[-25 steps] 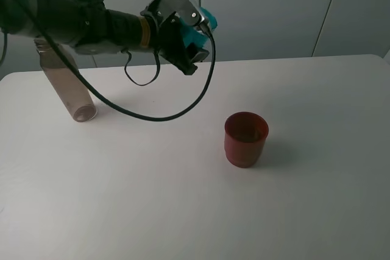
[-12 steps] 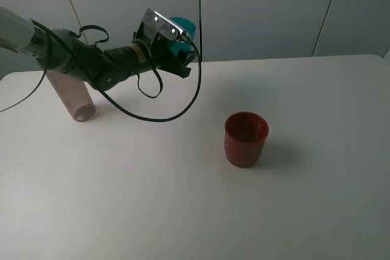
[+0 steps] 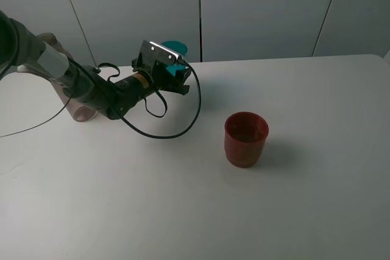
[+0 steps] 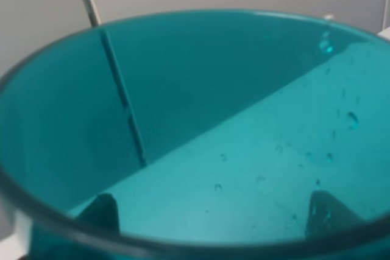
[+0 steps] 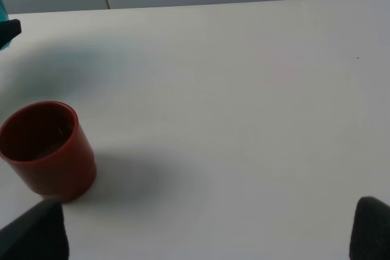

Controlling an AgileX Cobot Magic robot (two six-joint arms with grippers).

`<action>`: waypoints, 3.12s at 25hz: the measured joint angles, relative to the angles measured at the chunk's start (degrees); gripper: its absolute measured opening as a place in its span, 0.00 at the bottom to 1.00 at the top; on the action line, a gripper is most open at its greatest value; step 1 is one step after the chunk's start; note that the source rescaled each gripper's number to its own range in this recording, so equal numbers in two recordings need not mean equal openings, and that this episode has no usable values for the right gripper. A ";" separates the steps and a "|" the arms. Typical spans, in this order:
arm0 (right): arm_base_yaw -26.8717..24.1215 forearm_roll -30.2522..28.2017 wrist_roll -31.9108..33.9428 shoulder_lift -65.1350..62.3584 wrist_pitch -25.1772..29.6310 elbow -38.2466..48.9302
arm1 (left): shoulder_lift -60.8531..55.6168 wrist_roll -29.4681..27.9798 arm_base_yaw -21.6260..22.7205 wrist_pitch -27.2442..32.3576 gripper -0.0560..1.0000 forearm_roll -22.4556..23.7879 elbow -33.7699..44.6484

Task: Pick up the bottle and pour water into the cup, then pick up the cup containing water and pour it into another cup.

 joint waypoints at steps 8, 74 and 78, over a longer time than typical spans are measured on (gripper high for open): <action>0.00 0.00 0.00 0.00 0.00 0.00 | 3.74 0.10 0.00 -3.31 0.12 -2.18 -0.09; 0.00 0.00 0.00 0.00 0.00 0.00 | -28.34 -1.61 0.00 14.46 1.00 0.26 26.52; 0.00 0.00 0.00 0.00 0.00 0.00 | -39.35 -6.82 0.00 27.91 1.00 4.83 26.82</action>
